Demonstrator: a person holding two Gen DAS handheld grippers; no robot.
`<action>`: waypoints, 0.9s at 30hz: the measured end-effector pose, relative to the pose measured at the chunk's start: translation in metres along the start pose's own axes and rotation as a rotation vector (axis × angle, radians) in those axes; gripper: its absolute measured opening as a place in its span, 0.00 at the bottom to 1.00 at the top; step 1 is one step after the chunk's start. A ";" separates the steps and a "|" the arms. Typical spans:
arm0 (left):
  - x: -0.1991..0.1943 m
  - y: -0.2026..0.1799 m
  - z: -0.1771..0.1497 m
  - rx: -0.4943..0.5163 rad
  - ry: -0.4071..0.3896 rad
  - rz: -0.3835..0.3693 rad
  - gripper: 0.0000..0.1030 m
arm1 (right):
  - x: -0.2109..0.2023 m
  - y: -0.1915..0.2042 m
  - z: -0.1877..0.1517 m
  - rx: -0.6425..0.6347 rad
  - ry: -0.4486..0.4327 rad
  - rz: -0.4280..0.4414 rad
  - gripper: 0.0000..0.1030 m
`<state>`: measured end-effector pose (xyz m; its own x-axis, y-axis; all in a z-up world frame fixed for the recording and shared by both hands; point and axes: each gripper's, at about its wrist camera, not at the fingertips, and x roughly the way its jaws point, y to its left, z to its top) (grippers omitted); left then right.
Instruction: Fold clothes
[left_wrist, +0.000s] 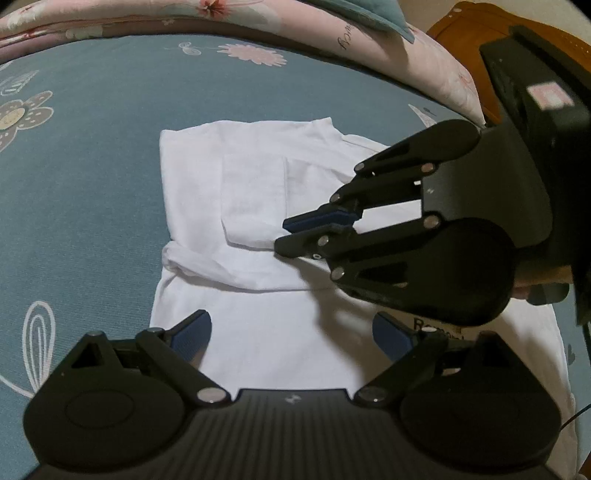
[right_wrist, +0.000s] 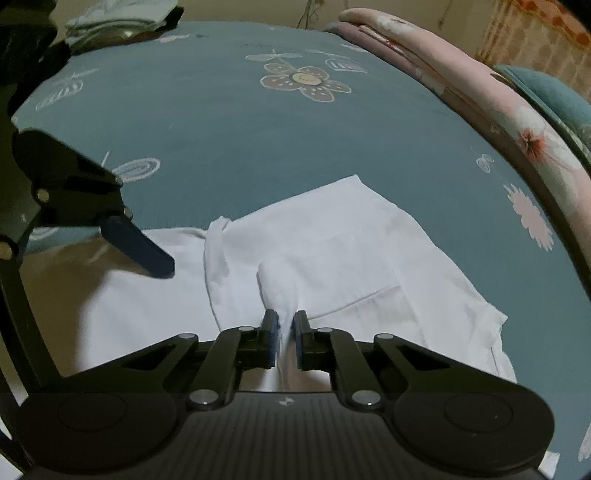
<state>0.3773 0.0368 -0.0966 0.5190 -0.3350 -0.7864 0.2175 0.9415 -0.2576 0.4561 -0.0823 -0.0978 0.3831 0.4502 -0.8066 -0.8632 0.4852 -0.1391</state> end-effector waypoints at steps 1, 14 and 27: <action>0.000 0.001 0.000 -0.002 -0.001 -0.001 0.91 | -0.001 -0.003 0.000 0.022 -0.009 0.020 0.09; 0.001 -0.004 0.000 0.014 -0.023 -0.005 0.91 | -0.069 -0.033 -0.018 0.216 -0.110 0.020 0.27; 0.012 -0.028 -0.004 0.084 -0.005 0.009 0.91 | -0.093 -0.099 -0.146 0.673 0.002 -0.405 0.42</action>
<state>0.3740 0.0062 -0.1006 0.5250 -0.3267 -0.7859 0.2816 0.9381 -0.2018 0.4579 -0.2819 -0.0927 0.6237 0.1402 -0.7689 -0.2714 0.9614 -0.0448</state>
